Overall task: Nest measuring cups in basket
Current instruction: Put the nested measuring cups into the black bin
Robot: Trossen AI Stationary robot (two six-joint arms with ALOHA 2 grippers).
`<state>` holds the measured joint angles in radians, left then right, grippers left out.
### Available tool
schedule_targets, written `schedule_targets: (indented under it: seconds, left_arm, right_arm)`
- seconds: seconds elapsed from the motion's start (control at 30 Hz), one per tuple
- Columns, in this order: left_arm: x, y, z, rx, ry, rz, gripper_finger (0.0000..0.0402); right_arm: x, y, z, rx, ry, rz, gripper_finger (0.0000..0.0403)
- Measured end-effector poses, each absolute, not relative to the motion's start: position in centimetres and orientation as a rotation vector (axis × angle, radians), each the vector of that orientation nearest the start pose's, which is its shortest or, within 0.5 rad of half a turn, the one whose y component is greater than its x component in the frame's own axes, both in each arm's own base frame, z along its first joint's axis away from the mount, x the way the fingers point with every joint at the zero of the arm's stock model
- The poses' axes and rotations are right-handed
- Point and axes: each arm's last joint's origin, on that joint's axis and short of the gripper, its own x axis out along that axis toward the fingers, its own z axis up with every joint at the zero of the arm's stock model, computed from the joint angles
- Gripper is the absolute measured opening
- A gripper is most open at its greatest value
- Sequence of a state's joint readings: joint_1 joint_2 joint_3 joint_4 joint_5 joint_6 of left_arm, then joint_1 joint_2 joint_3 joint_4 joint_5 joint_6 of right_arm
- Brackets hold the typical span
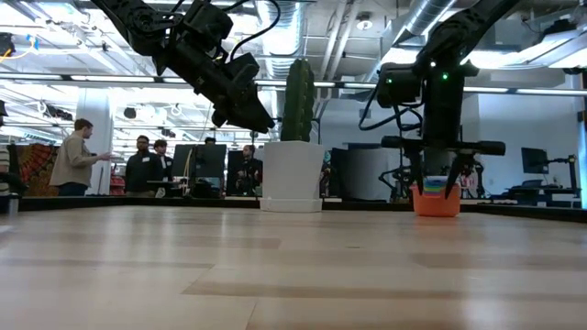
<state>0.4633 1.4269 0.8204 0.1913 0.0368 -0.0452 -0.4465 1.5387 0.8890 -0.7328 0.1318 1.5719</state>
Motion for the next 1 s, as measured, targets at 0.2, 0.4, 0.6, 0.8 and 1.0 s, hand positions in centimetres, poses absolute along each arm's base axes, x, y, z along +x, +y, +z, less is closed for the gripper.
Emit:
schedule_targets:
  seconds: [0.2,0.4,0.6,0.8,1.0]
  left_arm:
    - [27.43,13.58,23.54,-0.147,0.396,0.430,0.0155]
    - [27.43,13.58,23.54,-0.148,0.396,0.430,0.0155]
    - [27.43,13.58,23.53,-0.149,0.397,0.429,0.0155]
    - [27.38,13.56,23.41,-0.154,0.410,0.430,0.0155]
    - [27.36,13.55,23.36,-0.156,0.416,0.430,0.0155]
  right_arm:
    - [23.31,-11.59,17.21,1.439,0.743,-1.471,0.0165]
    - [23.00,-11.46,17.14,1.411,0.785,-1.485,0.0181]
    - [22.84,-11.26,17.11,1.393,0.818,-1.489,0.0167]
    - [22.82,-11.13,17.10,1.368,0.850,-1.471,0.0146]
    - [22.65,-10.98,17.55,1.377,0.857,-1.437,0.0161]
